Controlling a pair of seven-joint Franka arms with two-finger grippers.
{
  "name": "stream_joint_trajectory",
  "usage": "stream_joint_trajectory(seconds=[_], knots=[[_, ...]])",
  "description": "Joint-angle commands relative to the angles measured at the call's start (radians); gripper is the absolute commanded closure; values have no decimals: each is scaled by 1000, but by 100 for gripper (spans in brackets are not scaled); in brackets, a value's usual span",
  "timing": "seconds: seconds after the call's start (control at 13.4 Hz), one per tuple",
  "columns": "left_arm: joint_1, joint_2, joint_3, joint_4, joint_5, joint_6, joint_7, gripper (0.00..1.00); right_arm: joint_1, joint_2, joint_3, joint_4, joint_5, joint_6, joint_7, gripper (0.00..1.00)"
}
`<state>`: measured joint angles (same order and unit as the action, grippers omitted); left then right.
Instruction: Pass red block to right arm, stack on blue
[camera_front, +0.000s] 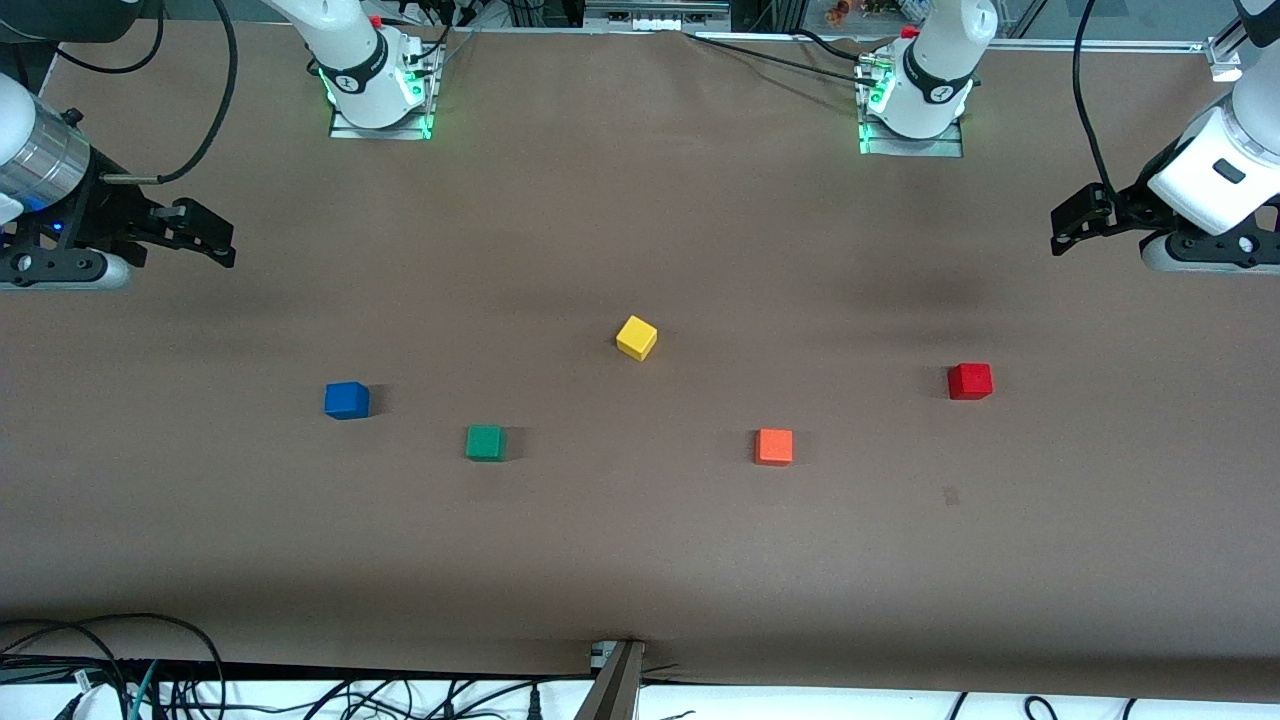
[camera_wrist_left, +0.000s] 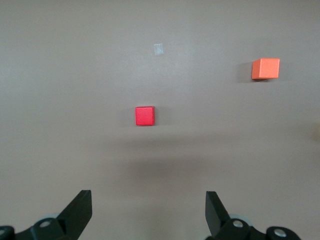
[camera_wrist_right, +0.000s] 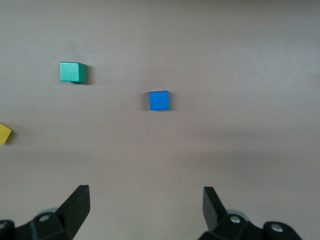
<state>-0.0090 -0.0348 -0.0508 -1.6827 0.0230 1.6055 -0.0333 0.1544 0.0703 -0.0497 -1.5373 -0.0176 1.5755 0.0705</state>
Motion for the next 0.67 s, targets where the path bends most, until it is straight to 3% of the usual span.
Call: stream_joint_trajectory(seconds=[0.0, 0.6], knots=[[-8, 10, 6, 28, 6, -19, 20, 0, 2, 8, -1, 19, -16, 0, -31, 0], [-6, 10, 5, 28, 5, -24, 19, 0, 2, 8, -1, 19, -13, -5, -20, 0]])
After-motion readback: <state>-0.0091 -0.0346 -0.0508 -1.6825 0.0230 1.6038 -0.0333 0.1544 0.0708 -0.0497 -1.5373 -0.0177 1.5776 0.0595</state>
